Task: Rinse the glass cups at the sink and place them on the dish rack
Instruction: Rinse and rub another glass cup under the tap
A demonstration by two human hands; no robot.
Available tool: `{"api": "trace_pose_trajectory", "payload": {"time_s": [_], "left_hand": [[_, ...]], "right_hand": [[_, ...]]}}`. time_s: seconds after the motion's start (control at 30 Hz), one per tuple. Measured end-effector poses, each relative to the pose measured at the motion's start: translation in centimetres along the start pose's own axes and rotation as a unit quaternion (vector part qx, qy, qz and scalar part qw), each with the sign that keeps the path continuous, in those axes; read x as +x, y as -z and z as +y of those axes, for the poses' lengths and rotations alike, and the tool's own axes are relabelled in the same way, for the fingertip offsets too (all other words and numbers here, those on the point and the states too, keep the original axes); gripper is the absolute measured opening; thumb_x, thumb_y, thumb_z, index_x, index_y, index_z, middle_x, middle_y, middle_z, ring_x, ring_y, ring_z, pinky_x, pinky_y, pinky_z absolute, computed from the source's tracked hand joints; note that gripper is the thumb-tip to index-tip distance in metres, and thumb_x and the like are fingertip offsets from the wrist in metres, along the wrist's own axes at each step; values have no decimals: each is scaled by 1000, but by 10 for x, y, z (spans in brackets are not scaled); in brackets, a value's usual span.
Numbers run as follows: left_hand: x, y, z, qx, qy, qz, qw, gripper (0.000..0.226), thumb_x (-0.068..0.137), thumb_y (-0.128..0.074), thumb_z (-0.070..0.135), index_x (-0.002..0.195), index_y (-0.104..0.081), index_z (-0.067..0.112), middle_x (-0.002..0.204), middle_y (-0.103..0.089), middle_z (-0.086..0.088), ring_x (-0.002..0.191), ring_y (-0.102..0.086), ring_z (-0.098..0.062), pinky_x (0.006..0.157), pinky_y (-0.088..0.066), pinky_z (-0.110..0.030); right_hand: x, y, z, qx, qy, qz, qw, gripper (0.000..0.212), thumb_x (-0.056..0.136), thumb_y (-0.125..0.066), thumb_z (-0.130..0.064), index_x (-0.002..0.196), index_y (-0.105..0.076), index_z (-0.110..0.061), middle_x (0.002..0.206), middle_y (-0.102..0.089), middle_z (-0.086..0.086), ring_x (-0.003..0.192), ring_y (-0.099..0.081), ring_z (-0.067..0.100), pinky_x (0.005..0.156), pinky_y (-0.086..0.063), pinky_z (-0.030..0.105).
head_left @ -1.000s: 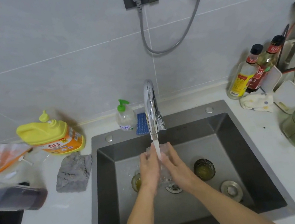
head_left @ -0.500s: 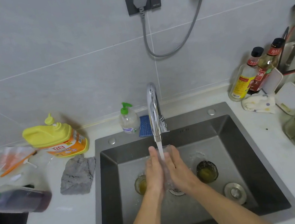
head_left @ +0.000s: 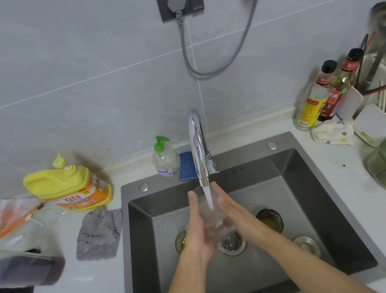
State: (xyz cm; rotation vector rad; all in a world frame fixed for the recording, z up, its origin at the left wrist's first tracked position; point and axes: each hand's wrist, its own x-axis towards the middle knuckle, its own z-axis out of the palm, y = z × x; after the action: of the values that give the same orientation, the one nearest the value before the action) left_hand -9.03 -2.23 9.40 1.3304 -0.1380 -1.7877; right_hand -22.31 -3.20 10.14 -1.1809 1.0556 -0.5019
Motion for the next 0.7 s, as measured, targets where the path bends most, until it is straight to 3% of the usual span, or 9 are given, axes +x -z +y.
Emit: {"api": "trace_pose_trajectory", "payload": {"time_s": [0.1, 0.17, 0.23, 0.3, 0.37, 0.47, 0.57, 0.63, 0.7], "left_hand": [[11, 7, -4, -37, 26, 7, 999, 101, 85, -30, 91, 130, -74, 12, 137, -67, -22, 128, -62, -35, 102, -51, -49], [12, 2, -9, -55, 24, -10, 998, 91, 89, -33, 86, 115, -82, 14, 122, -74, -21, 111, -71, -33, 94, -53, -45], [6, -9, -9, -83, 19, -30, 996, 78, 88, -47, 82, 102, -86, 16, 113, -78, -18, 102, -73, -30, 87, -53, -44], [9, -13, -10, -119, 23, -33, 992, 70, 74, -72, 78, 107, -85, 17, 122, -76, -15, 114, -70, -31, 93, -50, -47], [15, -16, -9, -133, 3, -28, 991, 78, 62, -87, 73, 115, -82, 15, 123, -76, -12, 115, -71, -30, 97, -50, -47], [22, -13, -8, -132, -12, 24, 991, 71, 88, -62, 72, 112, -79, 8, 112, -78, -14, 105, -73, -31, 93, -54, -44], [12, -6, -8, -112, 1, 22, 993, 69, 96, -51, 69, 111, -82, 9, 118, -75, -18, 105, -71, -32, 90, -53, -41], [4, 0, -9, -71, 6, 5, 997, 64, 96, -54, 67, 104, -84, 11, 114, -76, -18, 91, -70, -28, 82, -52, -37], [-7, 4, -10, -12, 7, 3, 1000, 60, 97, -55, 65, 107, -84, 14, 114, -77, -18, 89, -74, -27, 74, -54, -36]], "right_hand": [[-1, 3, 4, 5, -13, 25, 1000, 50, 101, -30, -72, 150, -20, -70, 164, -22, -28, 142, -37, 9, 123, -28, 59], [1, 3, 4, 39, -26, 44, 998, 57, 100, -40, -67, 154, -22, -62, 165, -26, -25, 145, -38, 12, 123, -29, 56], [4, 1, -1, 57, -30, 54, 996, 61, 100, -46, -61, 157, -23, -56, 157, -31, -30, 143, -36, 10, 123, -30, 53], [6, 0, -6, 73, -23, 57, 995, 60, 101, -50, -55, 157, -27, -54, 141, -36, -40, 136, -36, 1, 122, -29, 48], [7, 0, -5, 99, -21, 63, 993, 54, 102, -57, -45, 152, -37, -54, 137, -43, -42, 136, -40, -1, 121, -31, 39], [6, 2, 3, 102, -16, 68, 992, 44, 99, -60, -51, 141, -51, -60, 156, -45, -26, 146, -40, 4, 125, -31, 41], [2, 2, 3, 89, -15, 74, 993, 48, 99, -57, -53, 146, -46, -54, 155, -46, -22, 132, -49, -9, 117, -40, 30], [4, 3, 3, 109, -20, 80, 991, 65, 93, -61, -56, 152, -36, -48, 152, -51, -14, 129, -57, 2, 114, -45, 35], [10, 3, 1, 107, -40, 88, 990, 82, 85, -67, -62, 156, -30, -43, 153, -50, -5, 133, -57, 19, 112, -46, 45]]}}
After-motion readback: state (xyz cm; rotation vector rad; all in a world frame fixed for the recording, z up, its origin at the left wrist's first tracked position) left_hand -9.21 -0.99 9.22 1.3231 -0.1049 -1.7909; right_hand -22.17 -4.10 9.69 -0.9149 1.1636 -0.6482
